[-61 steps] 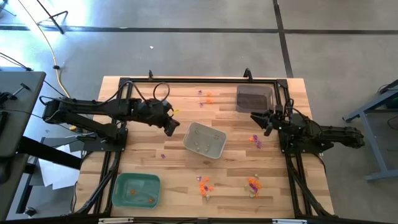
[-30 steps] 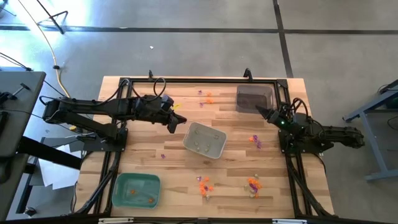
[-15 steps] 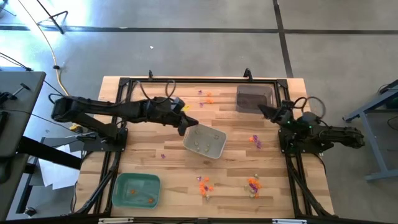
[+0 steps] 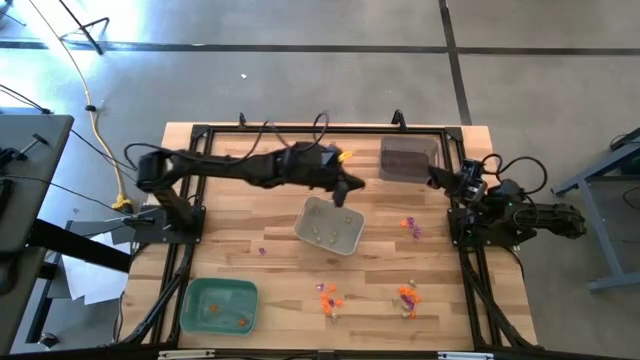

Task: Sort Halloween decoration
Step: Put the violet witch hat toy into the black bin

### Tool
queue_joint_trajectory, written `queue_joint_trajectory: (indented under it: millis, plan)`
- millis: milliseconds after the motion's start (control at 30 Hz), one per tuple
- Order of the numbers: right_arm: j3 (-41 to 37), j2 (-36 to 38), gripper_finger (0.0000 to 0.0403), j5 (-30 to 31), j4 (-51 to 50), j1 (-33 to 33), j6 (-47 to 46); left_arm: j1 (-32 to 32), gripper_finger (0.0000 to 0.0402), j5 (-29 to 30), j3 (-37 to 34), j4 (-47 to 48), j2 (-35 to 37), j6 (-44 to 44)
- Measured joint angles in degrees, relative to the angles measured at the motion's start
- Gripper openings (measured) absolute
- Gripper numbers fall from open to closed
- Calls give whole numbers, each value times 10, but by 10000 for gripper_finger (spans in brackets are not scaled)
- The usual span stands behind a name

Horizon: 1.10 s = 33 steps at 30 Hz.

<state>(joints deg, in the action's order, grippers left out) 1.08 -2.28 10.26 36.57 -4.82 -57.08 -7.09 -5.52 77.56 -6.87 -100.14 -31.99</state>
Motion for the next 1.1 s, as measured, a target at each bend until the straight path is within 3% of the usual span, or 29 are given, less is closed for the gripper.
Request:
queue_joint_trajectory:
  millis: [300,567,833,1100]
  plan:
    - [0,0,126,-45,6,0,-14,-36,0,-30,147,5,-136,23]
    - [0,0,126,-47,10,0,-13,-59,0,-30,243,1,-234,41]
    - [0,0,126,-22,7,0,19,-87,0,-28,275,-16,-277,99]
    - [0,0,126,30,-3,0,60,-119,0,-30,277,-89,-319,97]
